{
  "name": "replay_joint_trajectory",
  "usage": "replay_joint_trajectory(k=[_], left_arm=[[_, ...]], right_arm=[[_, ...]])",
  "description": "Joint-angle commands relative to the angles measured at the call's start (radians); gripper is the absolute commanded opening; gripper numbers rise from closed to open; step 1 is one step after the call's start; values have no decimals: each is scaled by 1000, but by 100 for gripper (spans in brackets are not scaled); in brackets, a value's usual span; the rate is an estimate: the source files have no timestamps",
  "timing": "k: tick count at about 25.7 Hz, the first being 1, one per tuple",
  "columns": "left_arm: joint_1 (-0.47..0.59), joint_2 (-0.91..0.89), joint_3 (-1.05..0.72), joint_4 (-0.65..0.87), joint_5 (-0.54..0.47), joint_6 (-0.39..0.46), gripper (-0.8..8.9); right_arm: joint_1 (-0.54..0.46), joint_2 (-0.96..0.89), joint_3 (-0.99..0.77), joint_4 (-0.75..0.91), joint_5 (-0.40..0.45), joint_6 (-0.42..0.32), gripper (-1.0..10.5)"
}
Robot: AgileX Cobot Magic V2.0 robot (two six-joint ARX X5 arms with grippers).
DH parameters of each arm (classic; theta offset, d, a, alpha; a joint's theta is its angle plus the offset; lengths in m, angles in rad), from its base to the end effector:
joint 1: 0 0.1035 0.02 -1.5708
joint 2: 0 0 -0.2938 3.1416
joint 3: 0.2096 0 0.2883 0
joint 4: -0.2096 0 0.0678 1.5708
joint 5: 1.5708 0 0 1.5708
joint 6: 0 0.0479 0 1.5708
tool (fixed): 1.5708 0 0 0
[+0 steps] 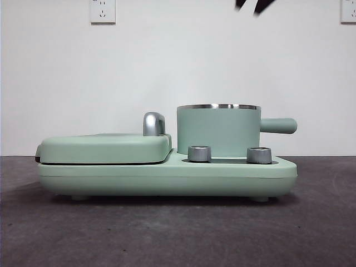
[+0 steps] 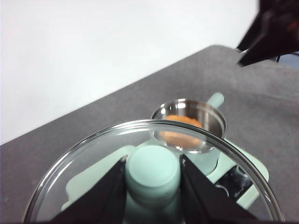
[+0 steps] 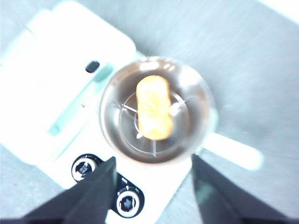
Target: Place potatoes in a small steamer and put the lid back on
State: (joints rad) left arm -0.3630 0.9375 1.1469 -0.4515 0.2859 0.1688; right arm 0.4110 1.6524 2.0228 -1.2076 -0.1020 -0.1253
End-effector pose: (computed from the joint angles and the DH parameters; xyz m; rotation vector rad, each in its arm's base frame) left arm 0.2008 -0.0907 0.4303 0.1715 0.1911 -0.6650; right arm 0.3303 0.1493 0.4686 -0.2456 0.8057 0.5349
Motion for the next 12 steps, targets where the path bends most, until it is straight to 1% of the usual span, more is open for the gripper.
replay_joint_trajectory(k=[1, 3, 4, 6, 12], left_arm=[[-5, 40, 18, 65, 27, -33, 15], [-9, 80, 19, 108, 63, -58, 15], [-17, 100, 19, 133, 67, -66, 15], [-39, 147, 19, 190, 67, -79, 15], [-87, 233, 19, 284, 68, -89, 15]], right_arm=[[3, -95, 0, 5, 0, 14, 221], [4, -193, -54, 22, 0, 14, 221], [4, -251, -108, 47, 0, 14, 221], [4, -383, -262, 100, 2, 20, 221], [4, -641, -599, 220, 1, 56, 221]])
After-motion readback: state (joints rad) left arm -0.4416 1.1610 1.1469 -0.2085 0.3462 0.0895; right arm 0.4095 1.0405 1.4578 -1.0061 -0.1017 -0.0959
